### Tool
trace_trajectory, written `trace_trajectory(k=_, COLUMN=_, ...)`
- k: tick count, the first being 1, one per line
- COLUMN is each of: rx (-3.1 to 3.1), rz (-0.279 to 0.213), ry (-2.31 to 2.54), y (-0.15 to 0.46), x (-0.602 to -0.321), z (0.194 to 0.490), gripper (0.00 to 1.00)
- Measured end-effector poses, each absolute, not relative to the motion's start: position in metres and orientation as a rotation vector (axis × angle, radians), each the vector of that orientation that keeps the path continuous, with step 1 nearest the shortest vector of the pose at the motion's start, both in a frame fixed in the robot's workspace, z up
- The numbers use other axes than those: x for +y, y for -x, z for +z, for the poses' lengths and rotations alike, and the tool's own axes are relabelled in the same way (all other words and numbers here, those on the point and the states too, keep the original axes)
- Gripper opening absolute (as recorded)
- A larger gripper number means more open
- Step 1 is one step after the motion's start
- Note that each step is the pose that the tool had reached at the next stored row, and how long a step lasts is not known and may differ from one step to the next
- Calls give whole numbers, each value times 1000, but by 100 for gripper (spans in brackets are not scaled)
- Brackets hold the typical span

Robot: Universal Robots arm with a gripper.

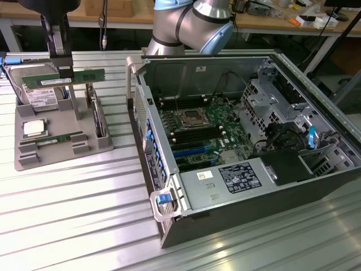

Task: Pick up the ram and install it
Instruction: 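Pick up the ram and move it above insertion slot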

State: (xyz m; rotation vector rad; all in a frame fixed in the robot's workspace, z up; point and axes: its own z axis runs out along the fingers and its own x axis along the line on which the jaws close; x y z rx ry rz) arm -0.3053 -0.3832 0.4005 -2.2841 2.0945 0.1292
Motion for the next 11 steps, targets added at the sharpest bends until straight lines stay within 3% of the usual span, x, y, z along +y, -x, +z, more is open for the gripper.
trace_trajectory(k=11, rx=2095, rz=129, ry=2284, y=285, x=-383, z=400, gripper=12)
